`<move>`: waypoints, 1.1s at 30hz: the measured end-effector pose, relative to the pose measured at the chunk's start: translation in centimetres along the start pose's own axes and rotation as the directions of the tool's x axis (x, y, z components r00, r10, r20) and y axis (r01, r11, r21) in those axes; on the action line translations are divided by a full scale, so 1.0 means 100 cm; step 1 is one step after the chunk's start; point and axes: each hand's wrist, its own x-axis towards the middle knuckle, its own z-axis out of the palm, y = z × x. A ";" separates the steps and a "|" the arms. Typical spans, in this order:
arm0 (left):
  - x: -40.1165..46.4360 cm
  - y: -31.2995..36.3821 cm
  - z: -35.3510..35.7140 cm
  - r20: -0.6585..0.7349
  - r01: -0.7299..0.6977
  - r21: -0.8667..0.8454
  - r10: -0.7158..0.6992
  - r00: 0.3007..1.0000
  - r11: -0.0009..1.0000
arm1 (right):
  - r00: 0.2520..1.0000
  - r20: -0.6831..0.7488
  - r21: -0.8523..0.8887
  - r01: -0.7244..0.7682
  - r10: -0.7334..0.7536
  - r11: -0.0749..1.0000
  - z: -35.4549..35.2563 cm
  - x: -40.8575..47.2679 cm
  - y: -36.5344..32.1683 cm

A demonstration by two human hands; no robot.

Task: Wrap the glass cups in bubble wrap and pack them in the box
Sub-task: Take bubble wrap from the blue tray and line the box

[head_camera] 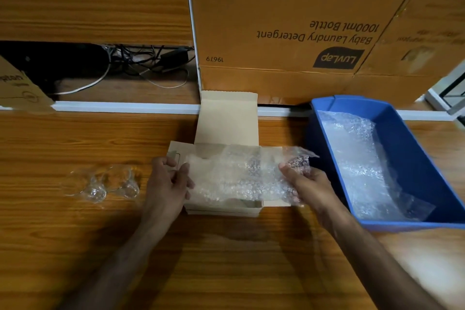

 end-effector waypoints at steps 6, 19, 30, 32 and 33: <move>0.009 0.005 -0.006 -0.004 0.080 -0.012 -0.080 0.997 0.997 | 0.999 0.005 -0.045 -0.032 0.033 0.998 0.006 -0.004 -0.014; 0.026 0.028 -0.030 0.108 0.267 -0.170 -0.251 0.962 0.949 | 0.929 0.207 -0.642 0.366 -0.307 0.674 -0.002 -0.027 -0.013; 0.035 0.082 -0.069 0.295 -0.093 0.205 0.030 0.955 0.974 | 0.894 0.192 -0.279 0.445 -0.404 0.851 -0.015 -0.011 -0.079; 0.044 0.086 -0.079 0.338 -0.153 0.168 0.088 0.937 0.974 | 0.907 0.211 -0.142 0.396 -0.363 0.907 -0.015 -0.009 -0.085; 0.047 0.088 -0.083 0.363 -0.126 0.097 0.083 0.928 0.987 | 0.911 0.213 -0.095 0.379 -0.353 0.921 -0.013 -0.009 -0.084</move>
